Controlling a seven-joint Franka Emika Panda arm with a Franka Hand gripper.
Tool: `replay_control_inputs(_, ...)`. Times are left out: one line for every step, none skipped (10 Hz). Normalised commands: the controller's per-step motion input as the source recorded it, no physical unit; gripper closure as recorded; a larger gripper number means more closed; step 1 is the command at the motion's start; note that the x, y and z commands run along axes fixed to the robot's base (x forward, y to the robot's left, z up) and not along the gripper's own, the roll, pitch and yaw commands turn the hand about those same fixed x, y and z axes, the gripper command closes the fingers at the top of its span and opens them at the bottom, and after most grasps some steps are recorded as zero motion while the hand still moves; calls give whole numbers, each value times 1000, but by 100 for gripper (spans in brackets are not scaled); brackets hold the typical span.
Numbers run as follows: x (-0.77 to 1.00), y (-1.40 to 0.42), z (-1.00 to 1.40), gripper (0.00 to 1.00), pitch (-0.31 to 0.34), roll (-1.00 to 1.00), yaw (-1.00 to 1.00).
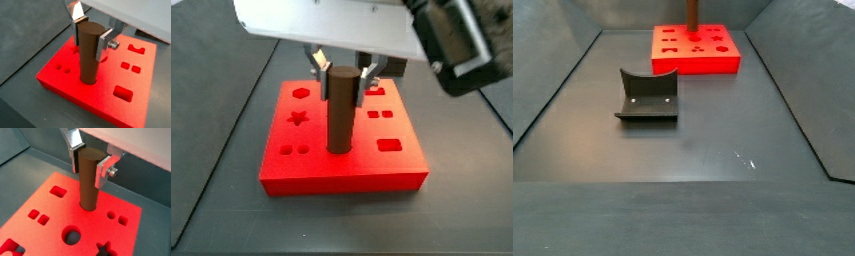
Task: Insert the oval object.
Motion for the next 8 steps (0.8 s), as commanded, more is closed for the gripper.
replay_control_inputs(11, 0, -191, 100, 3, 41, 0)
replay_control_inputs(0, 0, -203, 100, 4, 44, 0)
replay_control_inputs(0, 0, -231, 100, 0, 29, 0)
replay_control_inputs(0, 0, -291, 100, 0, 13, 0)
replay_control_inputs(0, 0, -329, 100, 0, 13, 0)
replay_control_inputs(0, 0, -300, 100, 0, 13, 0)
replay_control_inputs(0, 0, -231, 100, 0, 1, 0)
replay_control_inputs(0, 0, 0, 100, 0, 0, 0)
